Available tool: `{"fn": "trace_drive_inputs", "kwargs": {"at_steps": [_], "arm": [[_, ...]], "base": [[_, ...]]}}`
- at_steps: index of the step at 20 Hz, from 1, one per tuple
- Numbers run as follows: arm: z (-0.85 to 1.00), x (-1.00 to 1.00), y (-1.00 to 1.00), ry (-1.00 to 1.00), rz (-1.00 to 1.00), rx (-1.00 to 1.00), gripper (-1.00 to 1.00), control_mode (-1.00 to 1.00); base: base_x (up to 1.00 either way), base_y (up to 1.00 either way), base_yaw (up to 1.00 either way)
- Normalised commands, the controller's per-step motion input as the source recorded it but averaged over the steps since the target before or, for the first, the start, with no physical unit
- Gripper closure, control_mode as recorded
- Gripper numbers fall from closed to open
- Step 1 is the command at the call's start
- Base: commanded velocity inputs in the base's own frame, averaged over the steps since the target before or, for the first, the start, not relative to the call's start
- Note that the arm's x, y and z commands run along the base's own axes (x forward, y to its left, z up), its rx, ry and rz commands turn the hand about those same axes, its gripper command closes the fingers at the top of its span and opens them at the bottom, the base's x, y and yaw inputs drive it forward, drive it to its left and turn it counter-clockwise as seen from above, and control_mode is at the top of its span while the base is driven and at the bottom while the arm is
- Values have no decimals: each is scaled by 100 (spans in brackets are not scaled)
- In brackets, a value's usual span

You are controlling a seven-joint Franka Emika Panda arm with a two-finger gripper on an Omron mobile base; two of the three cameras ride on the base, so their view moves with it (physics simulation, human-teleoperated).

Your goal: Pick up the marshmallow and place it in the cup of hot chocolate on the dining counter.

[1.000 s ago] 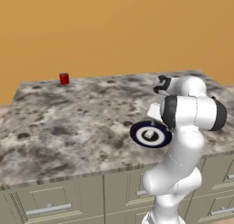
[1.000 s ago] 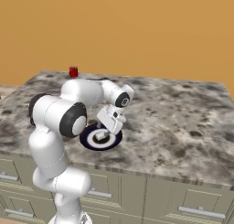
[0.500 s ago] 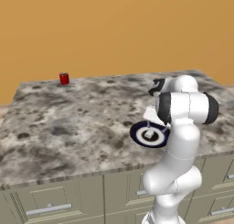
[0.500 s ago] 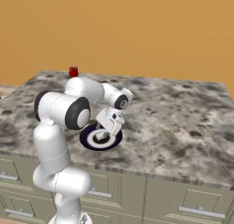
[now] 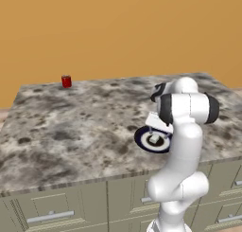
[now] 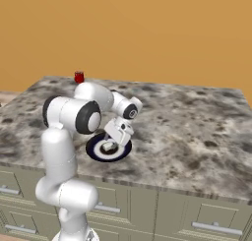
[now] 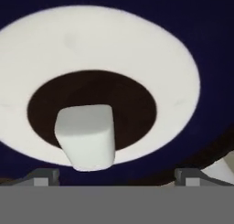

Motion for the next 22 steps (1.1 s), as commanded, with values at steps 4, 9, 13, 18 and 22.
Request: {"fn": "trace_drive_inputs", "kwargs": {"at_steps": [4, 9, 13, 18, 22], "arm": [[-14, 27, 0, 4, 0, 0, -100, -100], [-21, 18, -1, 1, 0, 0, -100, -100], [-16, 0, -1, 0, 0, 1, -100, -100], [-5, -8, 1, 0, -1, 0, -100, -100], [-9, 0, 10, 0, -2, 0, 100, -100]], "base": [[0, 0, 0], [0, 0, 0], [0, 0, 0], [0, 0, 0], [0, 0, 0]]}}
